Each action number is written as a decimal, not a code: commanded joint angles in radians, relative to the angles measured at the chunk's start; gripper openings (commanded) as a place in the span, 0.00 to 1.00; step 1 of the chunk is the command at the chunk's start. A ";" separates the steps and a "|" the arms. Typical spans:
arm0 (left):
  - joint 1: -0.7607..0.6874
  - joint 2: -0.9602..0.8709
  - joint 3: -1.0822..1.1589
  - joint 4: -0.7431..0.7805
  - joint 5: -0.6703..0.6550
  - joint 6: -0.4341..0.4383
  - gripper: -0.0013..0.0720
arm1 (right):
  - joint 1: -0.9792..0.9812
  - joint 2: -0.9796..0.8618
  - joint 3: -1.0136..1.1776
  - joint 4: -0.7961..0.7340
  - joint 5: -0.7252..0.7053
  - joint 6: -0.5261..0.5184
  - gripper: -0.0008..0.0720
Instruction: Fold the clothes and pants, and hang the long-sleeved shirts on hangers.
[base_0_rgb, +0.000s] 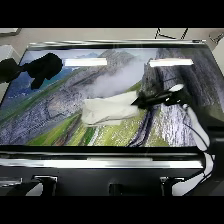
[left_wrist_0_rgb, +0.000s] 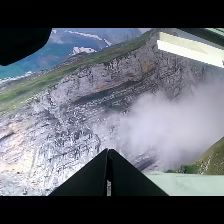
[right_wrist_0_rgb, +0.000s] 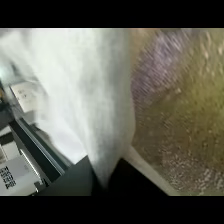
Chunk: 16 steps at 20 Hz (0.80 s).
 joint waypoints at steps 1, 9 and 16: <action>-0.002 -0.001 0.000 0.000 0.002 0.000 0.05 | -0.163 0.083 0.183 -0.080 0.098 0.111 0.08; -0.002 -0.001 0.000 0.000 0.032 0.003 0.05 | -0.610 0.280 0.426 -0.289 0.200 0.336 0.08; -0.002 0.000 0.000 0.000 0.038 0.004 0.05 | -0.898 0.300 0.488 -0.296 0.210 0.420 0.08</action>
